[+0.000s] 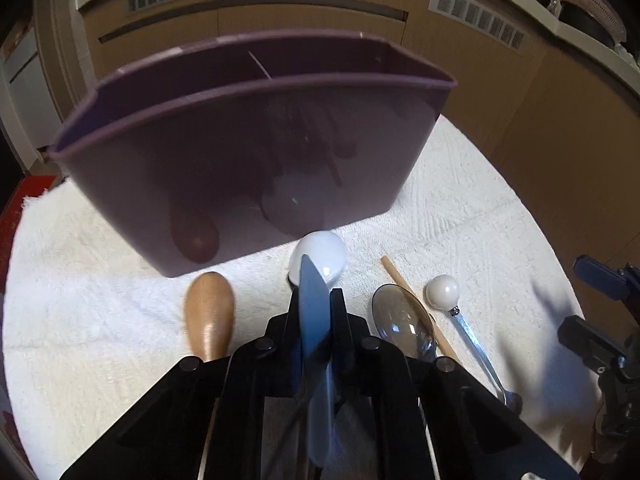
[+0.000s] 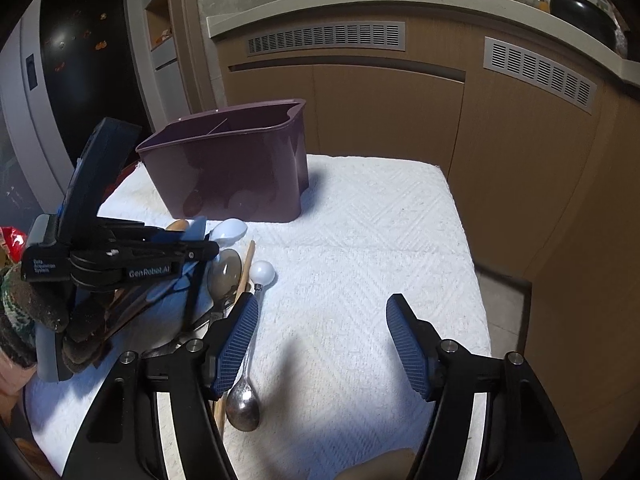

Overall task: Organize utensils
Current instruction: 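Grasp the light-blue spatula with the left gripper while the right gripper reaches the white spoon, then lift the blue spatula with the left gripper while the right grasps the white spoon, then lower the spatula into the caddy with the left gripper while the right drops the white spoon, then grasp the wooden spoon with the left gripper and lift it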

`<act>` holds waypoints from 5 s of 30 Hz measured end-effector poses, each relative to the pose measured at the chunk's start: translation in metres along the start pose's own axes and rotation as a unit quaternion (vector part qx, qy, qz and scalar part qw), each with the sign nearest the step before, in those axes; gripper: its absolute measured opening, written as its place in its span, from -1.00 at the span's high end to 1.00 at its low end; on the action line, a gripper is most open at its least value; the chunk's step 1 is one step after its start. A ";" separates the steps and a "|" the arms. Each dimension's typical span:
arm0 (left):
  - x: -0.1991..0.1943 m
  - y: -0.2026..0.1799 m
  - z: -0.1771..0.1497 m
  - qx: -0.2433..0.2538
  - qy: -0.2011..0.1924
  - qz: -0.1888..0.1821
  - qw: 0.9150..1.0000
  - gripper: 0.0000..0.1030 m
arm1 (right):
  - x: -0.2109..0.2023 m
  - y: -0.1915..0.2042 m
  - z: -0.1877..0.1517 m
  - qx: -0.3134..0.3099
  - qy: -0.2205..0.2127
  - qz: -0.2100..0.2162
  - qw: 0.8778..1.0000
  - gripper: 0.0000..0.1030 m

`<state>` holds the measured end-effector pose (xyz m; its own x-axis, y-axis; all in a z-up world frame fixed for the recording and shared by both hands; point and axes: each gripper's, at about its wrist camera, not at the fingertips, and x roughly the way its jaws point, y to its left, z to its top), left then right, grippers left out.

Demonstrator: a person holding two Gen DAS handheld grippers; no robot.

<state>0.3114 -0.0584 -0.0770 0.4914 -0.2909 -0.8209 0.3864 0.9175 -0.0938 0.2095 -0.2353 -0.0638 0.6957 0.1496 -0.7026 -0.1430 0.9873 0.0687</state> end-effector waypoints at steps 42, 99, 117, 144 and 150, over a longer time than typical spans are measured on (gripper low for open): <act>-0.171 0.129 -0.073 -0.151 -0.219 -0.018 0.964 0.82 | 0.131 0.115 0.066 0.019 0.105 -0.055 0.993 0.16; -0.072 0.089 0.121 -0.095 -0.283 -0.093 0.950 0.82 | 0.090 0.079 0.190 -0.218 -0.236 -0.086 0.943 0.23; -0.075 0.100 0.081 -0.114 -0.256 -0.060 0.958 0.26 | 0.084 0.055 0.177 -0.118 -0.160 0.003 0.980 -0.21; -0.079 0.061 -0.033 -0.054 -0.102 -0.035 0.993 -0.01 | 0.029 0.012 0.019 0.054 0.045 0.100 0.993 -0.84; -0.039 0.054 -0.025 -0.044 -0.045 -0.005 0.998 0.14 | 0.037 0.003 0.000 0.081 0.077 0.112 0.987 -0.84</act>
<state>0.2940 0.0096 -0.0640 0.5576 -0.3190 -0.7664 0.3224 0.9340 -0.1541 0.2350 -0.2270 -0.0898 0.5423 0.3668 -0.7559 -0.1575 0.9281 0.3374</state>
